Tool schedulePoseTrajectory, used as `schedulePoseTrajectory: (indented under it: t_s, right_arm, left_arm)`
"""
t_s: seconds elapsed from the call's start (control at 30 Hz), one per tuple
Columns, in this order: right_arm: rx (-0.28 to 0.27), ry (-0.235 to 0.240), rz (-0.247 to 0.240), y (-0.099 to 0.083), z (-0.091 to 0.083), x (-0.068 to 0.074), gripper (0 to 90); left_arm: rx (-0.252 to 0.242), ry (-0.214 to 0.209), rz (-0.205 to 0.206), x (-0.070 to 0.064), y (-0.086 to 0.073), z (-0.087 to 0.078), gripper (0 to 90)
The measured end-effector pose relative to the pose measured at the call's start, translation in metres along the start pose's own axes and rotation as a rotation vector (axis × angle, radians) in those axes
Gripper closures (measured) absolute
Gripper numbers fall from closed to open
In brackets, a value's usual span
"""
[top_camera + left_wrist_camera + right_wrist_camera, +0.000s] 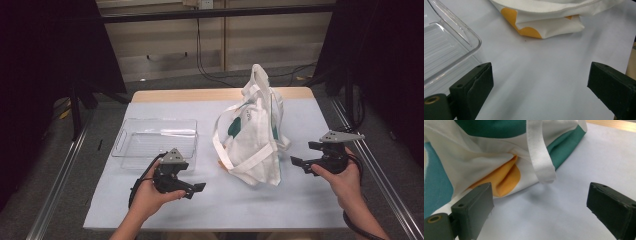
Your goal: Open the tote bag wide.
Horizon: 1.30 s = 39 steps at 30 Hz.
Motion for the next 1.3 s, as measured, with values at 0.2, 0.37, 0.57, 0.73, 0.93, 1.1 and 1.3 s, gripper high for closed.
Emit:
schedulePoseTrajectory:
  t_s: [0.2,0.37,0.57,0.73,0.93,1.1,1.3]
  right_arm:
    - [-0.003,-0.005,0.002,0.003,0.002,0.000,6.6]
    - [0.007,-0.011,-0.006,0.004,0.005,-0.001,6.9]
    - [0.009,-0.015,-0.007,0.006,0.008,-0.003,7.1]
    - [0.015,-0.020,-0.015,0.007,0.009,-0.005,7.5]
    - [0.011,-0.026,-0.017,0.011,0.010,-0.007,7.7]
    - [0.014,-0.027,-0.026,0.015,0.012,-0.006,8.0]
    - [0.018,-0.027,-0.032,0.019,0.016,-0.006,8.1]
  left_arm:
    - [-0.008,0.007,-0.012,0.004,0.010,-0.007,6.6]
    - [-0.007,0.021,-0.024,0.012,0.017,-0.008,6.9]
    - [-0.012,0.026,-0.032,0.019,0.026,-0.007,6.9]
    - [-0.011,0.034,-0.026,0.022,0.036,-0.006,6.9]
    - [-0.011,0.033,-0.024,0.025,0.044,-0.003,6.9]
    - [-0.023,0.041,-0.033,0.028,0.051,0.002,7.3]
    - [-0.009,0.054,-0.031,0.034,0.058,0.005,8.1]
Point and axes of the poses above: each handheld gripper's, and its own axes: z roughly forward along the jaws, y roughly out of its top, x roughly to its left, the point moved 8 cm from there along z, roughly forward along the jaws, and after that the axes turned 5 degrees about -x, right-handed, at the moved point
